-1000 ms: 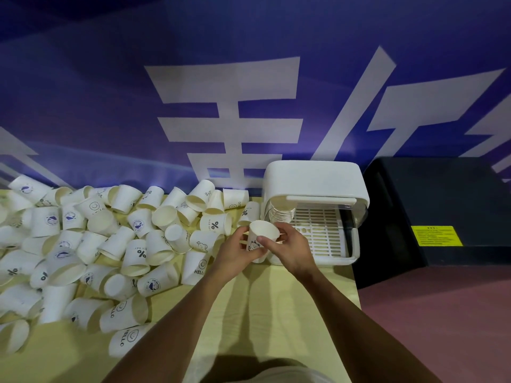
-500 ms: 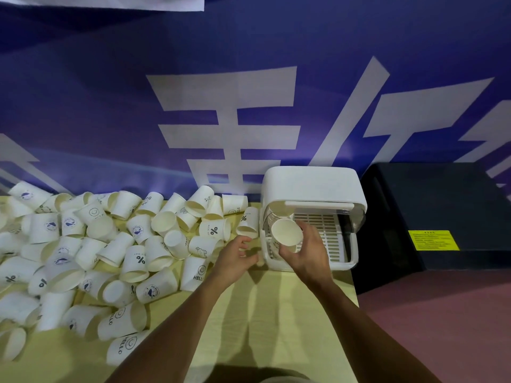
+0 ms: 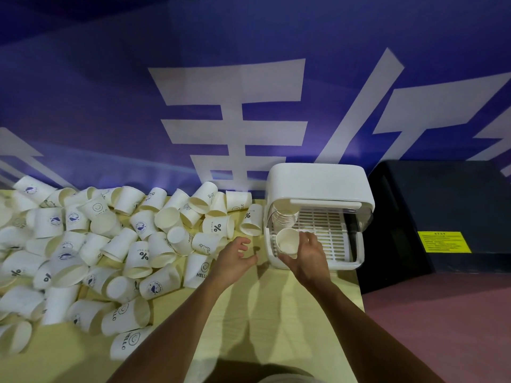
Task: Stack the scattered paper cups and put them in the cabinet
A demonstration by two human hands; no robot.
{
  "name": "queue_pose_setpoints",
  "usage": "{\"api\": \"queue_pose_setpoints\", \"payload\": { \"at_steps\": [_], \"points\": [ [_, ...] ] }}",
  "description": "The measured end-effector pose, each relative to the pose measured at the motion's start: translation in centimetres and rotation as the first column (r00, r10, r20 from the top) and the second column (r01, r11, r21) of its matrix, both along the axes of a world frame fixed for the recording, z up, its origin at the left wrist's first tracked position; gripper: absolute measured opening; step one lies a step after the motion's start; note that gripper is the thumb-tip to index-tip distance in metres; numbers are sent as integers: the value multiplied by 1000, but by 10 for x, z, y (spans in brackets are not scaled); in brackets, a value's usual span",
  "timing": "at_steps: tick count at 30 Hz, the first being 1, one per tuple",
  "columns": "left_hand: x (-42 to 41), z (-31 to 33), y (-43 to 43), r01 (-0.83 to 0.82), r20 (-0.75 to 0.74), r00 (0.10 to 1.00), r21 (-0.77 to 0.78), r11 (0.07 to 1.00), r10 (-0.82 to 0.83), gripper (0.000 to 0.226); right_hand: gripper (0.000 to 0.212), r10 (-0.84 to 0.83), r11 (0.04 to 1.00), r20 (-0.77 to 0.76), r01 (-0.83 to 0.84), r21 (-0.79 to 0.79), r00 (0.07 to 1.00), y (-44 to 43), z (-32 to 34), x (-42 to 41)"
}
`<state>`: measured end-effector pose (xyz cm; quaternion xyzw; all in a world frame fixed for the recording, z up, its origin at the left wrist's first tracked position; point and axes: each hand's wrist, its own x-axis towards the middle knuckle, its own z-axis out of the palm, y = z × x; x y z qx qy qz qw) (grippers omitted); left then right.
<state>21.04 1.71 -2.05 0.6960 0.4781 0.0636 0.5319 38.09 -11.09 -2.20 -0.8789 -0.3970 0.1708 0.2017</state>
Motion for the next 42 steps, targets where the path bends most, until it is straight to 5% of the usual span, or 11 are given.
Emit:
{"api": "queue_pose_setpoints", "payload": {
  "at_steps": [6,11,31,36,39,42],
  "points": [
    [-1,2,6,-20,6,1000,15,1000,20,46,70,-8,1000,16,8,-12,1000,2,-1,-2],
    [-14,3,4,-35,23,999,8,999,35,44,44,73,984,50,-80,157,996,16,19,-17],
    [-249,1,-13,-343,-163,918,130,930,361,48,50,549,826,-208,-563,-8,809,61,-13,-224],
    [-297,-11,-23,-322,-227,913,108,940,339,47,52,566,800,-254,-597,-62,784,66,-21,-264],
    [-310,-20,-25,-300,-251,914,115,947,320,59,45,458,865,-276,-495,-80,845,68,-25,-273],
    [-313,-32,-27,-124,-355,915,210,970,194,72,40,355,909,-285,-400,-115,890,69,-25,-272]
  ]
}}
